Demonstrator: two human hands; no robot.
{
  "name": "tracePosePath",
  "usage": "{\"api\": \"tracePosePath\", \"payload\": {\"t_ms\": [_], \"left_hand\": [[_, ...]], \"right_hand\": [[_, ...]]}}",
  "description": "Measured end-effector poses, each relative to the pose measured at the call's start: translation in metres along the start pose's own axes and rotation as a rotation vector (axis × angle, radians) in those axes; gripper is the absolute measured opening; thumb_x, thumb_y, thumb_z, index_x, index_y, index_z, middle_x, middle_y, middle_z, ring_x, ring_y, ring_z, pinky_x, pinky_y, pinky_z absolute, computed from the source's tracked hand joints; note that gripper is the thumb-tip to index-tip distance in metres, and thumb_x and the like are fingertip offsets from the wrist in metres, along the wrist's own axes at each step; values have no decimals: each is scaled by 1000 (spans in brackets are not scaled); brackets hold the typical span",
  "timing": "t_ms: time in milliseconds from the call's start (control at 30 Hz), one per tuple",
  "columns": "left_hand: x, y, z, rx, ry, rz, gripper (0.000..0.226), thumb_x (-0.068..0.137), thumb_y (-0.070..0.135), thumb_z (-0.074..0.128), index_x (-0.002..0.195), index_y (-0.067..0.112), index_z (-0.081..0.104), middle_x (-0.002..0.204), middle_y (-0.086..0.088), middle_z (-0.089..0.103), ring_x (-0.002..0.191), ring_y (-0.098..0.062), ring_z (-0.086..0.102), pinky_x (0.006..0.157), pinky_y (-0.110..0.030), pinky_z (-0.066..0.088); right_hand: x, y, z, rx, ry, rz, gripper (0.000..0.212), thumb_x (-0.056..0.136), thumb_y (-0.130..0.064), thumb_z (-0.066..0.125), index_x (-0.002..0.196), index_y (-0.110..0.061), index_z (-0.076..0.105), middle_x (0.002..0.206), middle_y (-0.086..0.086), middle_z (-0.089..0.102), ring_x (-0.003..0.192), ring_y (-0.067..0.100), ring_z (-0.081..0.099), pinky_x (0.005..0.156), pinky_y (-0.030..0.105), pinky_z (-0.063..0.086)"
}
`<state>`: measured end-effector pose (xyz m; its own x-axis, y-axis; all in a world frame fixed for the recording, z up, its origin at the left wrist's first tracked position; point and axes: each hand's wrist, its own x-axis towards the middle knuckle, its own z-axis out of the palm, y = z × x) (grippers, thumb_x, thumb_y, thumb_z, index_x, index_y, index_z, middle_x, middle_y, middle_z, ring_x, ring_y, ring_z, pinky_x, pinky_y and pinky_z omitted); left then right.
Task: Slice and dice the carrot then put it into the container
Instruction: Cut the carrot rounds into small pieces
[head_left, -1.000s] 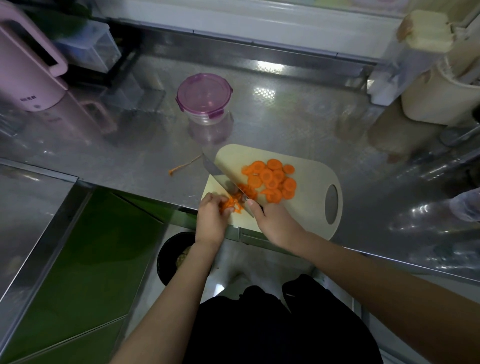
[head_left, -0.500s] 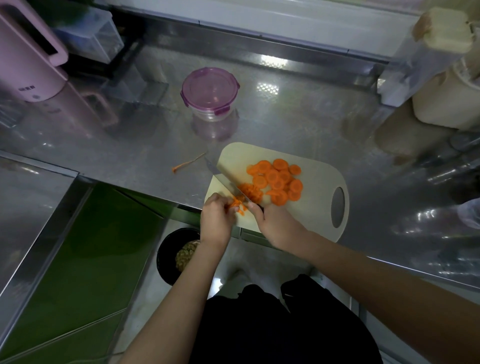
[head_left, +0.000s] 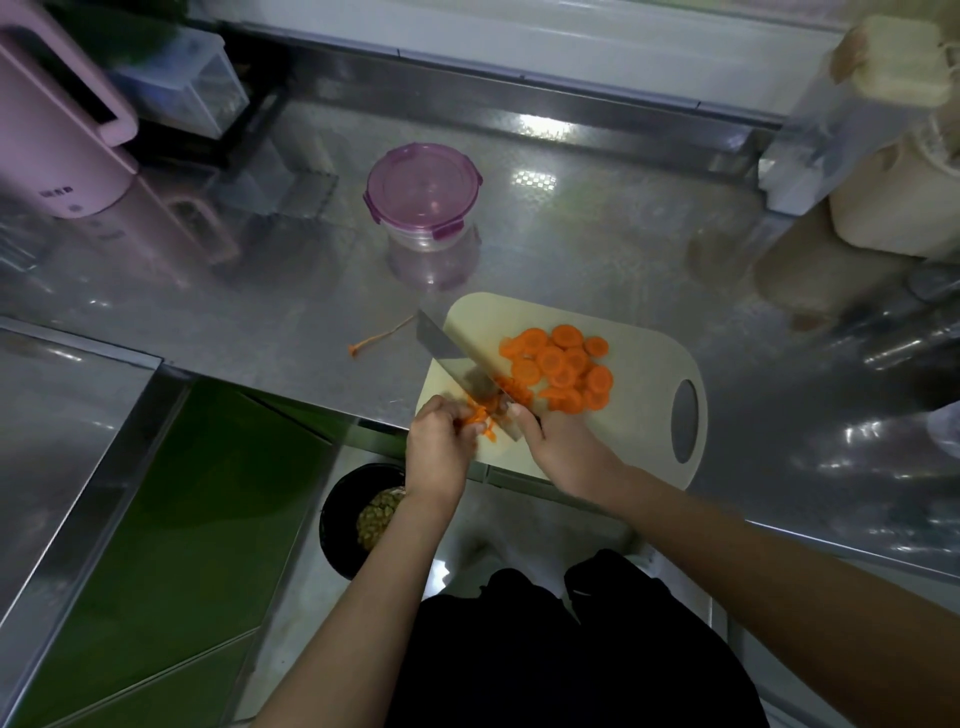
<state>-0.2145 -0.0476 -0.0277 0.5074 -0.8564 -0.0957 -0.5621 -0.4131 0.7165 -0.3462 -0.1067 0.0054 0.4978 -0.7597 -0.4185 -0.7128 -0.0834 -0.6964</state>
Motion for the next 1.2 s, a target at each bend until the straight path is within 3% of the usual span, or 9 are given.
{"api": "tracePosePath", "payload": {"t_ms": [67, 133, 200, 300, 533, 667, 800, 967, 1200], "left_hand": [[1, 0, 0, -16, -8, 1, 12, 75, 10, 75, 85, 5, 72, 89, -5, 63, 82, -18, 58, 77, -22, 44], [3, 0, 0, -23, -14, 1, 13, 75, 9, 75, 86, 4, 71, 88, -5, 62, 80, -16, 57, 74, -14, 40], [5, 2, 1, -22, -25, 4, 14, 75, 9, 75, 87, 3, 71, 90, -5, 61, 79, -14, 54, 73, -10, 36], [8, 3, 1, -21, -46, 6, 16, 76, 9, 74, 92, 5, 70, 94, -5, 61, 81, -12, 51, 76, -12, 37], [7, 1, -5, -6, -60, -1, 25, 75, 13, 76, 97, 4, 69, 95, -9, 63, 85, -22, 60, 81, -33, 51], [6, -1, -6, 32, -55, 0, 29, 78, 16, 74, 104, 4, 68, 99, -8, 63, 87, -21, 61, 82, -28, 49], [7, 0, -5, 50, -56, -9, 17, 79, 15, 73, 94, 6, 70, 94, -7, 64, 85, -21, 60, 80, -31, 49], [9, 0, -2, 80, -52, -46, 9, 82, 13, 70, 86, 5, 71, 91, -6, 62, 80, -18, 56, 72, -18, 38], [10, 2, -1, 108, -47, -30, 7, 83, 8, 68, 85, 2, 70, 92, -12, 62, 84, -27, 60, 76, -32, 47]], "right_hand": [[-1, 2, -2, 37, 26, -11, 56, 100, -45, 29, 104, 0, 63, 96, 18, 66, 94, 30, 61, 88, 42, 48], [-5, 4, -1, 55, 40, -11, 58, 100, -45, 30, 90, 2, 62, 83, 19, 64, 81, 29, 61, 77, 41, 49], [-11, 4, -1, 56, 43, 1, 50, 101, -40, 30, 68, -9, 50, 61, 8, 51, 60, 19, 52, 59, 30, 41], [-16, 1, -6, 49, 49, -5, 43, 102, -36, 30, 62, -23, 37, 55, -3, 40, 52, 8, 41, 52, 22, 27], [-17, -7, -12, 43, 48, -35, 44, 102, -37, 30, 60, -23, 38, 57, -3, 42, 55, 9, 42, 55, 25, 30], [-19, -9, -12, 16, 13, -20, 48, 101, -39, 31, 58, -20, 37, 56, -1, 42, 54, 11, 42, 57, 28, 30], [-21, -12, -12, -4, -20, -19, 47, 102, -38, 31, 57, -25, 34, 53, -4, 39, 51, 8, 39, 51, 23, 27], [-19, -11, -11, -49, -36, 38, 56, 101, -40, 31, 52, -14, 35, 49, 0, 38, 46, 10, 37, 47, 24, 24], [-14, -10, 3, -174, -34, 15, 55, 101, -45, 27, 59, -12, 44, 54, 3, 44, 55, 20, 47, 59, 29, 34]]}}
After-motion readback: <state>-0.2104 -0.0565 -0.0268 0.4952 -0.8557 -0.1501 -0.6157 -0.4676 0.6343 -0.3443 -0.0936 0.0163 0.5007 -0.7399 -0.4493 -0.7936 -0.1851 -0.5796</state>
